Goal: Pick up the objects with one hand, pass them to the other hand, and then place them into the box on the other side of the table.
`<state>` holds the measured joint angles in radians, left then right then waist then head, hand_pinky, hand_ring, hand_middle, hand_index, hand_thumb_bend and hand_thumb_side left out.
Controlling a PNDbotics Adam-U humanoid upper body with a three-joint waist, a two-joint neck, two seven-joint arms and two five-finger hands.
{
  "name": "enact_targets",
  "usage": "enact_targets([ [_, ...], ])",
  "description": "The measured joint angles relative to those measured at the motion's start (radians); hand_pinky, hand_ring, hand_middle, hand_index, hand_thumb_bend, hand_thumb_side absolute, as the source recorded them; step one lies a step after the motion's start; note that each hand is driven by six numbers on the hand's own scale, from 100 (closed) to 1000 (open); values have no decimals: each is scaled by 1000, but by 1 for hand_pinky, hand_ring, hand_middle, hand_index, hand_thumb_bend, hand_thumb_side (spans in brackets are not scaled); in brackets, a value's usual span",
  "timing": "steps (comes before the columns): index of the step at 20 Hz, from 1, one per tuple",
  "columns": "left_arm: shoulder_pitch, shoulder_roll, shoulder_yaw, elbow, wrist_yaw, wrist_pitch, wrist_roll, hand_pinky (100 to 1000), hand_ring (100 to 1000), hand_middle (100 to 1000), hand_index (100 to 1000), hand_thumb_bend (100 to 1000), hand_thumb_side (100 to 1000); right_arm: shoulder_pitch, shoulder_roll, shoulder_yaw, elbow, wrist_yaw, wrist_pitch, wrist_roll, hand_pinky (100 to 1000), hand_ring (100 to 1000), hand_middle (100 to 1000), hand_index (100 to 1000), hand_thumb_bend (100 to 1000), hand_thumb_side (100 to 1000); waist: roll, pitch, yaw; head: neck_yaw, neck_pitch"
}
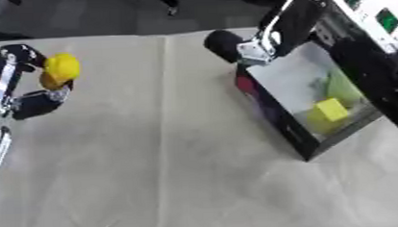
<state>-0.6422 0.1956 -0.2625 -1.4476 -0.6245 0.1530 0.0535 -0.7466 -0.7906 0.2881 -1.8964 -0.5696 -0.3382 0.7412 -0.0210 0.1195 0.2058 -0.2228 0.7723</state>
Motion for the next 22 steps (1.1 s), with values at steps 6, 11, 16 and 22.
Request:
enact_targets([
  [6,-10,-25,-8,16,41,-52,8,701,652,541,455,253,100,-35,38,37,22,43,-30,8,995,962,1000,1000,100,139,-12,0,1,-2,0],
  [11,-19,-48,-16,22,54,-82,16,700,651,540,454,249,100,-59,66,66,41,74,-49,15,992,963,1000,1000,100,146,-12,0,5,-10,0],
  [16,-20,-68,-25,22,55,-105,30,700,650,539,452,242,100,-80,93,95,61,108,-67,27,990,965,1000,1000,100,159,-12,0,6,-22,0],
  [22,-26,-89,-39,22,56,-135,48,701,650,538,451,239,100,-99,124,121,98,151,-78,23,989,966,1000,1000,100,164,-18,0,11,-45,0],
])
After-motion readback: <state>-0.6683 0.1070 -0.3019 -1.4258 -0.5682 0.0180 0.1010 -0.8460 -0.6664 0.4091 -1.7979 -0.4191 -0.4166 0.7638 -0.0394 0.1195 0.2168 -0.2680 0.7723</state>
